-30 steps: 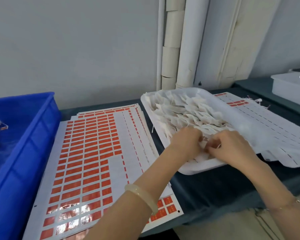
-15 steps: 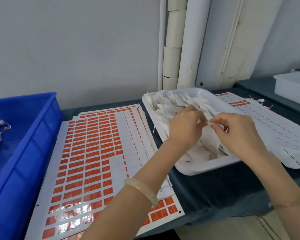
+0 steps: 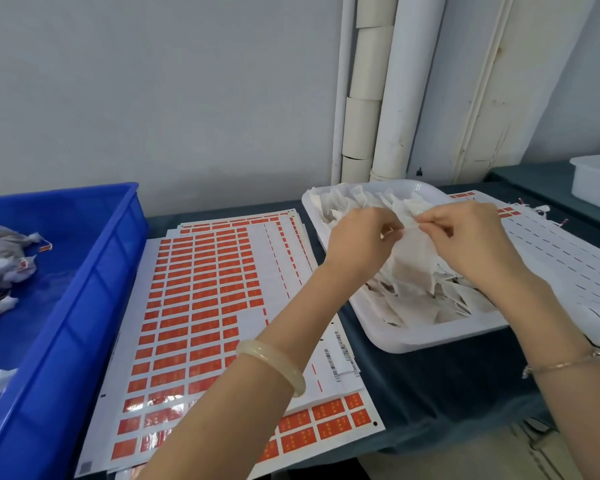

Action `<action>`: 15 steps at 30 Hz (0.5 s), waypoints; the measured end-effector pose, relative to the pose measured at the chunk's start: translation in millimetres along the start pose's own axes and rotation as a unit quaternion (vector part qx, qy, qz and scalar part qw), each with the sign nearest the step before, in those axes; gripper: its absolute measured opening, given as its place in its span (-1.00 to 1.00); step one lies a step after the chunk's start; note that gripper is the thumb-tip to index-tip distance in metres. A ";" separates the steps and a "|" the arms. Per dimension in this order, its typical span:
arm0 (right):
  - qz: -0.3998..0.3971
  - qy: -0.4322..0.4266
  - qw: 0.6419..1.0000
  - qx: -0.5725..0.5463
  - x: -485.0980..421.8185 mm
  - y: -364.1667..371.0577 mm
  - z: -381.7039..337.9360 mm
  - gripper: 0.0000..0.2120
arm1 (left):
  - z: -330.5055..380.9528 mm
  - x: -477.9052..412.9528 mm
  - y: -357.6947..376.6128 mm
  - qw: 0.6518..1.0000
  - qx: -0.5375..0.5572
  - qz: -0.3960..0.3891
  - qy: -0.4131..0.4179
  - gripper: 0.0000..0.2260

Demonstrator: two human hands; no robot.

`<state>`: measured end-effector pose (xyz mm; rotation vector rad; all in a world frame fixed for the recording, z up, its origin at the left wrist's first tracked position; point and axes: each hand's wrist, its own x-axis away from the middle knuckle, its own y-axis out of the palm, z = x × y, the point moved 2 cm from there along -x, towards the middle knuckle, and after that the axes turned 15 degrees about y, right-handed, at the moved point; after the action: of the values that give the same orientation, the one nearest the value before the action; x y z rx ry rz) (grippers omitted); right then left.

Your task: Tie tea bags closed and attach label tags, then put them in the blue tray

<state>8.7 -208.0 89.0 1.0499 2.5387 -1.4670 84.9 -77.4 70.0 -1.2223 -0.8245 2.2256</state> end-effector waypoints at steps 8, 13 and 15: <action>0.061 -0.024 0.997 0.047 1.6 -4.6 -4.0 -0.93 | -6.3 9.0 -8.9 0.997 0.038 0.064 -0.038 -0.85; 0.085 -0.093 0.988 -0.090 14.0 -4.2 -31.3 -0.92 | 6.6 30.4 -41.6 0.981 0.123 0.151 -0.010 -0.91; 0.051 -0.110 0.981 -0.150 24.1 1.8 -46.6 -0.91 | 9.9 49.7 -56.6 0.973 0.155 0.170 0.005 -0.93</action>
<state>4.9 -158.2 105.4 0.9018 2.4091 -1.0650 58.2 -7.8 84.7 -1.2932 -0.2564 2.4931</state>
